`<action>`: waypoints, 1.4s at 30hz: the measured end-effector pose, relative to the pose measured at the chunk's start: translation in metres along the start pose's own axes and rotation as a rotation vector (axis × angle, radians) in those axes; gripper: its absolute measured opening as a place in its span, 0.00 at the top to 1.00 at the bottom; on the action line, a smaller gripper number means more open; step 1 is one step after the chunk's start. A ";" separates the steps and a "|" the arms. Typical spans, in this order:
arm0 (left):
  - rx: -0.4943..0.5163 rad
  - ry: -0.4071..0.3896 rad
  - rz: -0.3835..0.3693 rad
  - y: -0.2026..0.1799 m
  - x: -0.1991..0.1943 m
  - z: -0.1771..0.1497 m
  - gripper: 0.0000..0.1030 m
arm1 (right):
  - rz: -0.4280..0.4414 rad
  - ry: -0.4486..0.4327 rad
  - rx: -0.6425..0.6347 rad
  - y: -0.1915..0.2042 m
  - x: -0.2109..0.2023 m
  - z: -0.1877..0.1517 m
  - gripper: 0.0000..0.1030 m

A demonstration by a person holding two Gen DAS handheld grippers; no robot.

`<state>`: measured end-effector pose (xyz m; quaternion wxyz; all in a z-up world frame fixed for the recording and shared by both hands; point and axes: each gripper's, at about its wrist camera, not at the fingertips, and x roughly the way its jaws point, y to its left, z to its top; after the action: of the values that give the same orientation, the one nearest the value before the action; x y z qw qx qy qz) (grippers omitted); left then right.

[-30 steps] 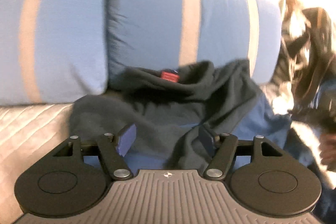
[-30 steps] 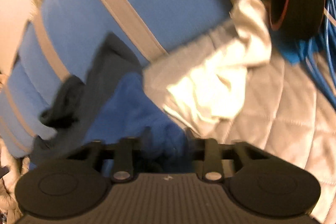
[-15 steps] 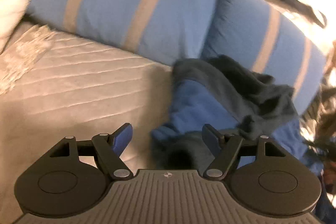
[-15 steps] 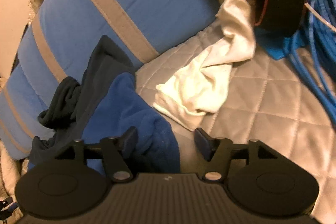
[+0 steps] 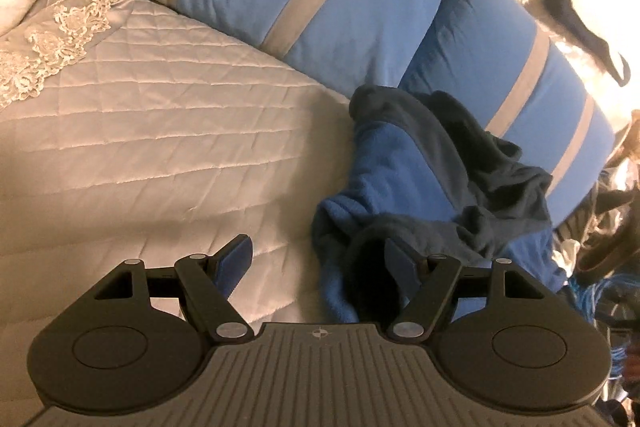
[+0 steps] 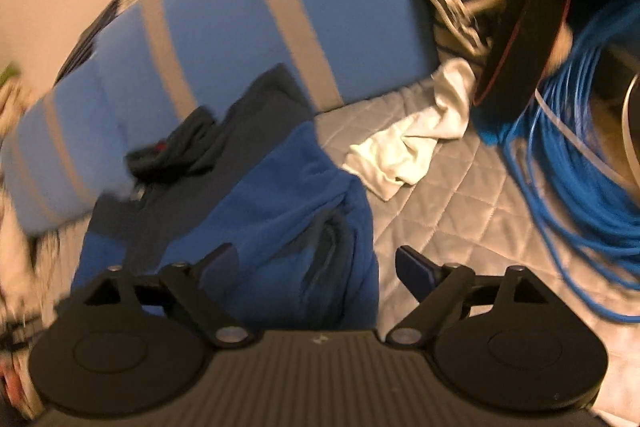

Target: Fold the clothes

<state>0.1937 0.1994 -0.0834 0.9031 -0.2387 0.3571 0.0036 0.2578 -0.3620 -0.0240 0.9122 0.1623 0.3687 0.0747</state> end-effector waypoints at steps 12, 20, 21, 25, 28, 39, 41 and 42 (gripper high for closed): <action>-0.035 -0.097 -0.093 0.004 -0.015 -0.001 0.29 | -0.002 0.017 -0.812 0.082 -0.124 -0.098 0.01; 0.005 -0.050 -0.073 -0.004 -0.009 -0.005 0.29 | 0.016 0.046 -1.032 0.103 -0.120 -0.148 0.02; 0.008 -0.041 -0.074 -0.006 -0.011 -0.007 0.29 | 0.008 0.043 -1.072 0.106 -0.116 -0.152 0.02; -0.005 0.027 -0.066 -0.018 -0.023 -0.022 0.29 | -0.002 0.064 -1.261 0.121 -0.100 -0.171 0.07; 0.024 0.108 -0.062 -0.029 -0.034 -0.037 0.29 | -0.013 0.097 -1.402 0.127 -0.089 -0.182 0.10; 0.152 0.329 -0.012 -0.036 -0.081 -0.092 0.29 | -0.005 0.143 -1.962 0.124 -0.118 -0.175 0.09; 0.151 0.315 -0.021 -0.034 -0.086 -0.093 0.29 | -0.020 0.159 -1.963 0.128 -0.111 -0.169 0.09; 0.147 0.308 -0.027 -0.033 -0.087 -0.093 0.29 | -0.002 0.167 -1.909 0.132 -0.110 -0.163 0.09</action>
<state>0.0751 0.1438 -0.0717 0.8527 -0.1743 0.4874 -0.0712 0.0635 -0.2275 -0.0164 0.6308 -0.6557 0.2163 0.3541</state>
